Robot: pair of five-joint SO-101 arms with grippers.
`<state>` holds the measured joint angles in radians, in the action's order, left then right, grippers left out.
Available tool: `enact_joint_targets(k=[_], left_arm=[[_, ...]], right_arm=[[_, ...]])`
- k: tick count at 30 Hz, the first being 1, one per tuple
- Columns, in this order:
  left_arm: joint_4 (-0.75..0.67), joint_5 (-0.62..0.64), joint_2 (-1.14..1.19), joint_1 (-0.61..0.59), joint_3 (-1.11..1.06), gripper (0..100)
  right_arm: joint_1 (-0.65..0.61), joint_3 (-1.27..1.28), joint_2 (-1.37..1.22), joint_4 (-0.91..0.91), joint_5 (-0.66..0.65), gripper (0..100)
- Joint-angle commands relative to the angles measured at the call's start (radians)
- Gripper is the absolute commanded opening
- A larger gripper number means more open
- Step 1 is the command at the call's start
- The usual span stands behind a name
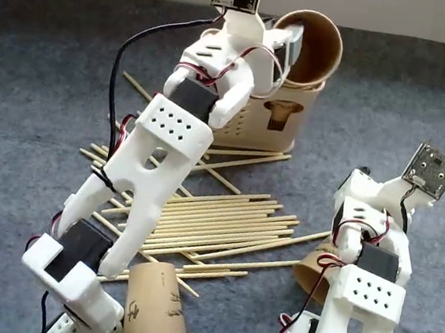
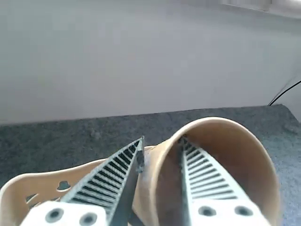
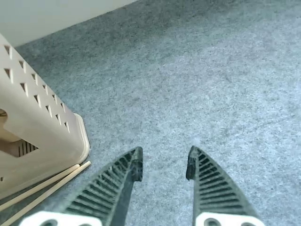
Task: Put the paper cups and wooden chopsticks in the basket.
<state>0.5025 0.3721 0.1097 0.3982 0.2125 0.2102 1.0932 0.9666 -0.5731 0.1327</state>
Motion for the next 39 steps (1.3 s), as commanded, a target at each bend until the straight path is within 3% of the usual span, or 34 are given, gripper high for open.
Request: enact_joint_targets(k=[1,7,14,22,28,39], left_arm=[[-0.029,0.003,-0.021,0.019,0.053,11],[-0.012,0.003,-0.099,0.018,0.042,11],[0.198,0.003,-0.211,0.028,0.045,23],[0.376,0.002,-0.332,0.033,0.044,23],[0.707,-0.212,-0.418,0.028,0.042,23],[1.146,-0.448,-0.522,0.028,0.042,23]], right_arm=[[0.004,-0.005,0.010,0.025,0.000,15.9],[0.004,-0.005,0.010,0.025,0.000,15.9],[0.004,-0.005,0.010,0.025,0.000,15.9],[0.004,-0.005,0.010,0.025,0.000,15.9],[0.004,-0.005,0.010,0.025,0.000,15.9],[0.004,-0.005,0.010,0.025,0.000,15.9]])
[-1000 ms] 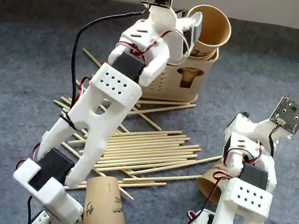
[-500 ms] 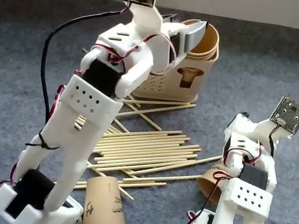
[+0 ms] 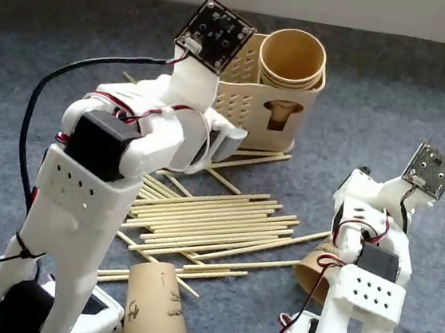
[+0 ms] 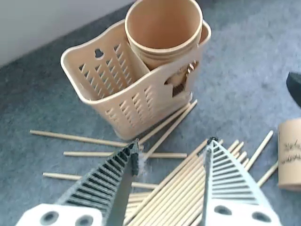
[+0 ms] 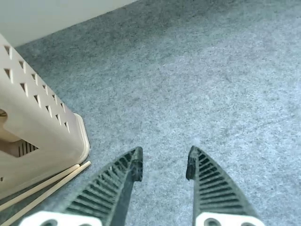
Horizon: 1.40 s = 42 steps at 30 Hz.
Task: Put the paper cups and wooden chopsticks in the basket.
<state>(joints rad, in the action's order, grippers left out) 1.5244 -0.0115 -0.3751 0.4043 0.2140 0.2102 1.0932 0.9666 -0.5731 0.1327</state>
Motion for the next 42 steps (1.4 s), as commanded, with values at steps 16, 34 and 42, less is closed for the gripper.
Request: enact_joint_targets(k=[16,34,42], left_arm=[[0.239,-0.250,-0.156,0.036,-0.366,23],[0.236,-0.250,-0.328,0.387,-0.808,24],[0.216,-0.253,-0.335,0.433,-0.892,24]], right_arm=[[0.004,-0.005,0.010,0.025,0.000,15.9],[0.004,-0.005,0.010,0.025,0.000,15.9],[0.004,-0.005,0.010,0.025,0.000,15.9]])
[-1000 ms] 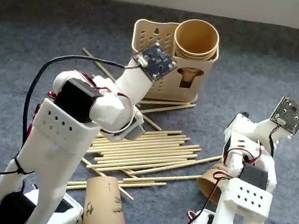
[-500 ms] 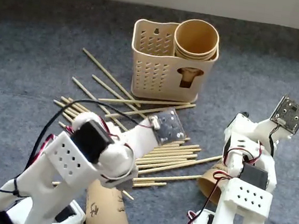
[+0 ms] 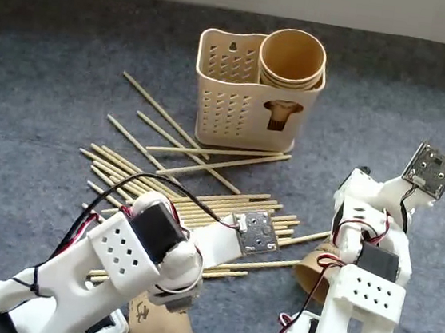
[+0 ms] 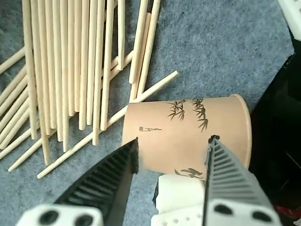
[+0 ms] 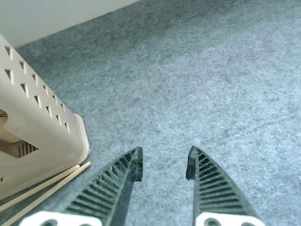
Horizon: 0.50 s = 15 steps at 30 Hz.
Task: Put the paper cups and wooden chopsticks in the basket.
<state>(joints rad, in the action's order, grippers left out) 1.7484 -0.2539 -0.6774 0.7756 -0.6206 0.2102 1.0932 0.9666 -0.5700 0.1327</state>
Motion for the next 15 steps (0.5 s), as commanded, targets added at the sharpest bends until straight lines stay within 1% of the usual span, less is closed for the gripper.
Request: enact_joint_targets(k=[1,9,15], left_arm=[[-0.028,-0.011,-0.033,0.081,-0.085,23],[-0.058,-0.011,-0.033,0.156,-0.153,23],[-0.061,-0.009,-0.033,0.163,-0.151,23]], right_arm=[[0.004,-0.005,0.010,0.022,0.000,15.9],[0.004,-0.005,0.010,0.022,0.000,15.9],[0.004,-0.005,0.010,0.022,0.000,15.9]])
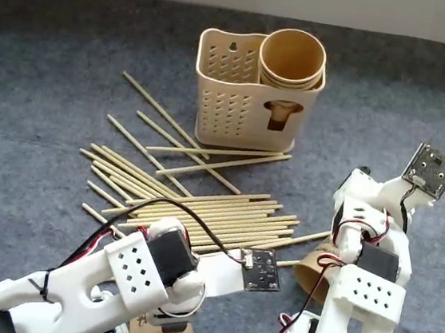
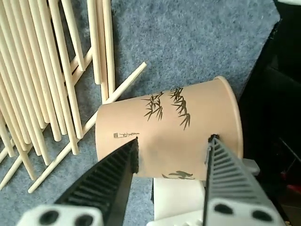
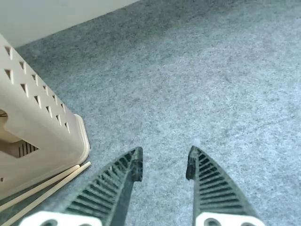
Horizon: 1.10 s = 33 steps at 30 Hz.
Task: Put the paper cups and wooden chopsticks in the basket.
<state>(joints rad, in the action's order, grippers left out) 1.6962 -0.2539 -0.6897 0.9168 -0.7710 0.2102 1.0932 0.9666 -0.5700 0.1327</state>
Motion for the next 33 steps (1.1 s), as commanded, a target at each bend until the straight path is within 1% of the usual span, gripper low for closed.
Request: enact_joint_targets(k=[1,9,14,22,26,28,30,33], left_arm=[[-0.011,-0.009,-0.021,0.022,0.002,23],[-0.008,-0.003,-0.022,0.021,0.105,23],[-0.008,-0.002,-0.021,0.022,0.117,23],[-0.008,-0.002,-0.013,0.021,0.097,23],[-0.015,-0.003,-0.013,0.012,0.002,23],[-0.028,-0.003,-0.013,-0.036,-0.007,23],[-0.041,-0.009,-0.015,-0.131,-0.012,23],[-0.124,-0.009,-0.013,-0.291,-0.030,23]], right_arm=[[0.004,-0.005,0.010,0.022,0.000,15.9],[0.004,-0.005,0.010,0.022,0.000,15.9],[0.004,-0.005,0.010,0.022,0.000,15.9],[0.002,-0.005,0.010,0.024,0.000,15.9],[0.002,-0.005,0.010,0.024,0.000,15.9],[0.002,-0.005,0.010,0.024,0.000,15.9],[0.002,-0.005,0.010,0.024,0.000,15.9],[0.002,-0.005,0.010,0.024,0.000,15.9]])
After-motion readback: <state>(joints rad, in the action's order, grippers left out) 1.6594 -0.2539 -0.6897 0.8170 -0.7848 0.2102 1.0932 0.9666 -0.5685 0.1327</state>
